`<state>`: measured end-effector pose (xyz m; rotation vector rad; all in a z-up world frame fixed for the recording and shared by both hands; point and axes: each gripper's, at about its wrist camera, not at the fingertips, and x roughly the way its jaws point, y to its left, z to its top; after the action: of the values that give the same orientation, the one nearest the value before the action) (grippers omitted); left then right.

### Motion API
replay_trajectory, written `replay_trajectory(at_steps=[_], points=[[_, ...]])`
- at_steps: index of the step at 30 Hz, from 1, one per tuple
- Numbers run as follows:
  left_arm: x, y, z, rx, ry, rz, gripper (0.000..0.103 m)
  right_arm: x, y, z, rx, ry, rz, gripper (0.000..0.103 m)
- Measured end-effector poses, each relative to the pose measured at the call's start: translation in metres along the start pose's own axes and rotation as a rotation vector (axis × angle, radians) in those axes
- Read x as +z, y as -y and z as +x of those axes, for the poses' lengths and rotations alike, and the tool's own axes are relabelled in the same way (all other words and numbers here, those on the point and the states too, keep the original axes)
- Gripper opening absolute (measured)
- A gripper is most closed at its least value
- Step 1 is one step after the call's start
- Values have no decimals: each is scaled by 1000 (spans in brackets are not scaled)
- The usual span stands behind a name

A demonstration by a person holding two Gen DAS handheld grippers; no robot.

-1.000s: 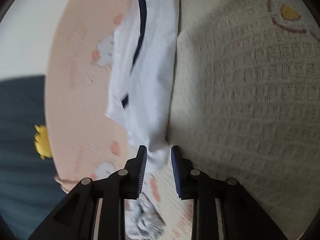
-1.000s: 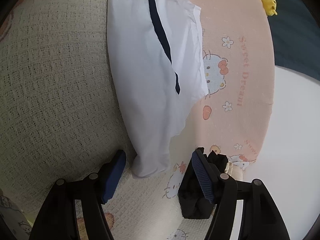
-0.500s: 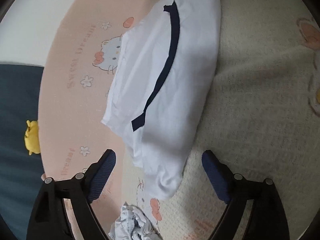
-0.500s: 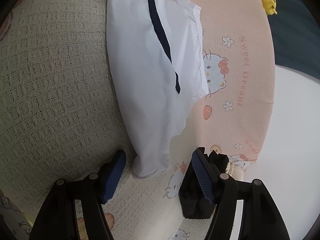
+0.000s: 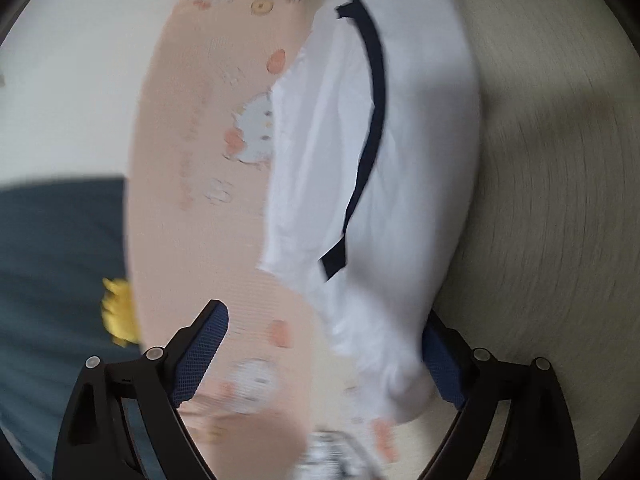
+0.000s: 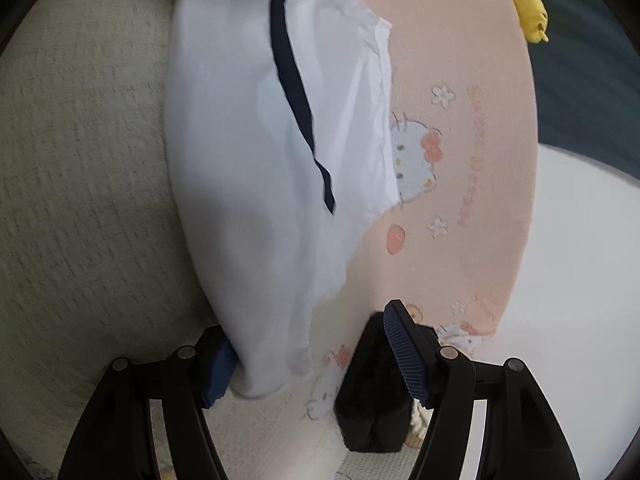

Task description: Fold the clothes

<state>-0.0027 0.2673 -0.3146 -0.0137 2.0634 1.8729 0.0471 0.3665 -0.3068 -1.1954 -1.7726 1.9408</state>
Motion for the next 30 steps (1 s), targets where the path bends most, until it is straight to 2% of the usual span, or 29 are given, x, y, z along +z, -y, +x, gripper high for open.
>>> replay_trajectory(at_steps=[2, 5, 9, 11, 14, 16, 18, 19, 20, 21, 24, 27, 29, 30], points=[[-7, 4, -12, 34, 27, -5, 92, -5, -4, -1, -34, 5, -10, 68], [2, 0, 4, 43, 15, -22, 92, -2, -7, -3, -79, 9, -17, 68], [20, -9, 12, 20, 7, -58, 91, 11, -6, -1, -118, 14, -21, 68], [18, -7, 2, 4, -10, -51, 92, 14, -4, 1, -115, 4, -11, 68], [13, -12, 13, -54, -46, -76, 92, 10, -3, 1, -108, 15, 7, 68], [3, -15, 13, -128, -82, -119, 89, 7, -5, 0, -90, 21, 21, 60], [-5, -19, 15, -205, -100, -174, 86, 6, -7, 2, -23, 8, 43, 39], [-7, -19, 16, -233, -102, -191, 82, 7, -8, 4, 12, -3, 50, 33], [-9, -19, 17, -254, -102, -203, 79, 8, -10, 7, 50, -15, 52, 22], [-8, -18, 15, -247, -98, -198, 79, 9, -12, 7, 62, -20, 44, 16], [-7, -12, 9, -226, -76, -175, 75, 12, -17, 8, 56, -22, 27, 15], [-7, -8, 6, -235, -66, -175, 57, 13, -13, 9, 77, -28, 38, 15], [-8, -7, 5, -247, -65, -182, 40, 14, -11, 11, 94, -32, 39, 15], [-8, -6, 5, -253, -65, -185, 37, 14, -10, 11, 100, -35, 36, 15]])
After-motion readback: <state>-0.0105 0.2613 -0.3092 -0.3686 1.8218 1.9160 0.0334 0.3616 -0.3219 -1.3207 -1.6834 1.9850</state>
